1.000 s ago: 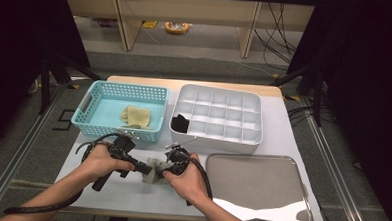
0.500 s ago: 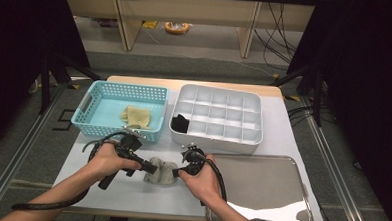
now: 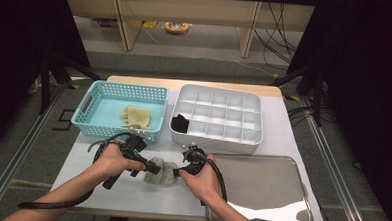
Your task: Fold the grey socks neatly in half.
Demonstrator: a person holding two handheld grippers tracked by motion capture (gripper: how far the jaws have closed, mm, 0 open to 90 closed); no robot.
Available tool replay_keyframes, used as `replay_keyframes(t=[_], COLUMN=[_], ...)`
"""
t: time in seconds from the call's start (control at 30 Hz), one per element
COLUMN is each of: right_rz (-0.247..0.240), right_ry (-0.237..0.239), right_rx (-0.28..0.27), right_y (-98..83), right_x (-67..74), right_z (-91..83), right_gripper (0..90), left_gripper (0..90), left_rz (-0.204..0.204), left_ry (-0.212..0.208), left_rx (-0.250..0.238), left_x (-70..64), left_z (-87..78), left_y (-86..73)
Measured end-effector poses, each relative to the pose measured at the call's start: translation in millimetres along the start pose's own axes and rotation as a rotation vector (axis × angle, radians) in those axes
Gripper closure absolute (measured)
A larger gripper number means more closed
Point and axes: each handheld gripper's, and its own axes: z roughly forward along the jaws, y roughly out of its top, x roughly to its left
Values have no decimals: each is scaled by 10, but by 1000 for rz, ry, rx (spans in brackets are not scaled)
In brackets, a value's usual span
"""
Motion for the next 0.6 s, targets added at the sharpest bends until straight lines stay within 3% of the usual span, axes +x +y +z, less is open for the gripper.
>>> replay_keyframes(t=[0.27,0.33,0.4,0.43,0.47,0.5,0.6], right_rz=[33,35,24,24,41,31,35], right_ry=[-4,0,-1,5,6,7,-1], right_rx=[8,-3,-29,-34,-44,-51,-70], right_y=[-10,-1,21,30,44,54,86], right_x=[-9,-18,-44,-55,-51,-67,-82], right_z=[-8,-34,-90,-107,-142,-160,-221], right_gripper=[900,900,899,897,896,893,884], left_gripper=[808,808,808,808,808,808,805], left_rz=[18,46,28,51,24,39,30], left_ry=[17,14,27,25,23,22,23], left_rx=[1,21,-2,15,-7,5,-9], left_x=[-54,-35,-63,-52,-78,-75,-109], left_z=[64,72,109,115,142,151,215], left_y=[13,16,14,18,16,19,19])
